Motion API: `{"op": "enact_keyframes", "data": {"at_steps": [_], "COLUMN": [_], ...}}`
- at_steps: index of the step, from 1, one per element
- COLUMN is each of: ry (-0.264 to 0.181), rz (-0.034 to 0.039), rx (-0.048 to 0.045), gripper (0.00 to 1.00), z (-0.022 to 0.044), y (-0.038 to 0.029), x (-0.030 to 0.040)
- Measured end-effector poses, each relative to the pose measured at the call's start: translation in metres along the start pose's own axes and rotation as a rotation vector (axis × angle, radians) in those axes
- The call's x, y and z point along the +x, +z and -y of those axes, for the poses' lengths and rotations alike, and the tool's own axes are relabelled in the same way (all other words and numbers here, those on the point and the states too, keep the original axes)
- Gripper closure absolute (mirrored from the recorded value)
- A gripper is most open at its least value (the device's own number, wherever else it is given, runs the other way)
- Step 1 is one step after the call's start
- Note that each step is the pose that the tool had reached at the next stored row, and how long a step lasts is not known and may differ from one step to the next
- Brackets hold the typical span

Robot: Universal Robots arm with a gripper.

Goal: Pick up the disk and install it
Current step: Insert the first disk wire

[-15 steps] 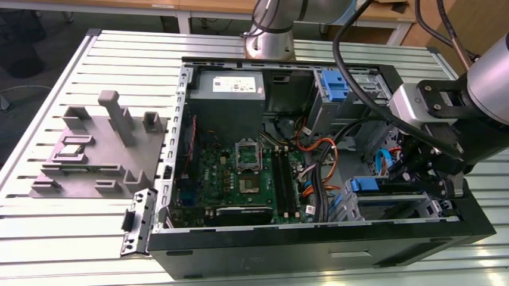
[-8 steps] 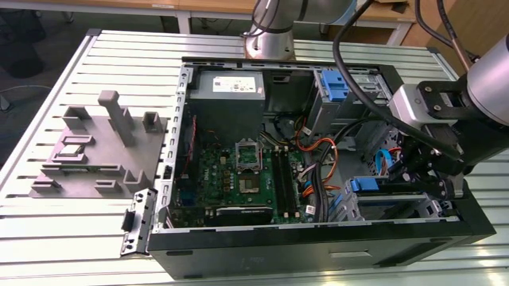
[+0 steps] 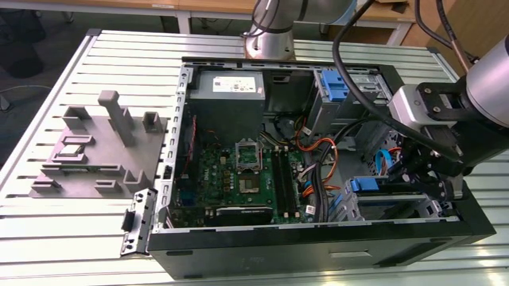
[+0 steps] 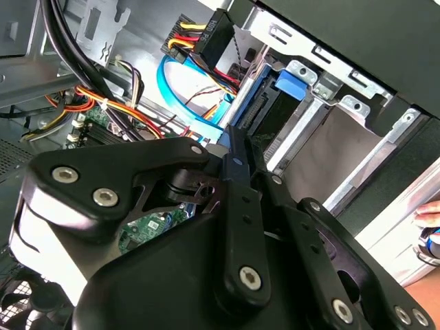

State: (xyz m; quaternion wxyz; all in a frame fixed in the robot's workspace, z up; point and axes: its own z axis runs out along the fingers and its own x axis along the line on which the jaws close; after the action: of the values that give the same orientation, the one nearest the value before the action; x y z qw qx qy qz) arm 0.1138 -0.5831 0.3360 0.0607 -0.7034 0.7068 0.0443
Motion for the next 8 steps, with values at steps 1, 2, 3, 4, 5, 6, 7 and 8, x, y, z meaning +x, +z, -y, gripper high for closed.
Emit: {"op": "enact_keyframes", "data": {"at_steps": [1, 2, 3, 4, 5, 6, 7, 8], "ry": [0.0, 0.0, 0.0, 0.0, 0.0, 0.0, 0.0, 0.0], "rz": [-0.0001, -0.0001, -0.0001, 0.0001, 0.0002, 0.0003, 0.0003, 0.0002], "rx": [0.0, 0.0, 0.0, 0.0, 0.0, 0.0, 0.0, 0.0], "gripper": [0.84, 0.84, 0.84, 0.84, 0.84, 0.84, 0.84, 0.84], "z": [0.0, 0.0, 0.0, 0.0, 0.0, 0.0, 0.0, 0.0], "y": [0.0001, 0.0001, 0.0002, 0.0003, 0.0003, 0.0004, 0.0004, 0.0004], "x": [0.0, 0.0, 0.0001, 0.0001, 0.0001, 0.0001, 0.0001, 0.0001]}}
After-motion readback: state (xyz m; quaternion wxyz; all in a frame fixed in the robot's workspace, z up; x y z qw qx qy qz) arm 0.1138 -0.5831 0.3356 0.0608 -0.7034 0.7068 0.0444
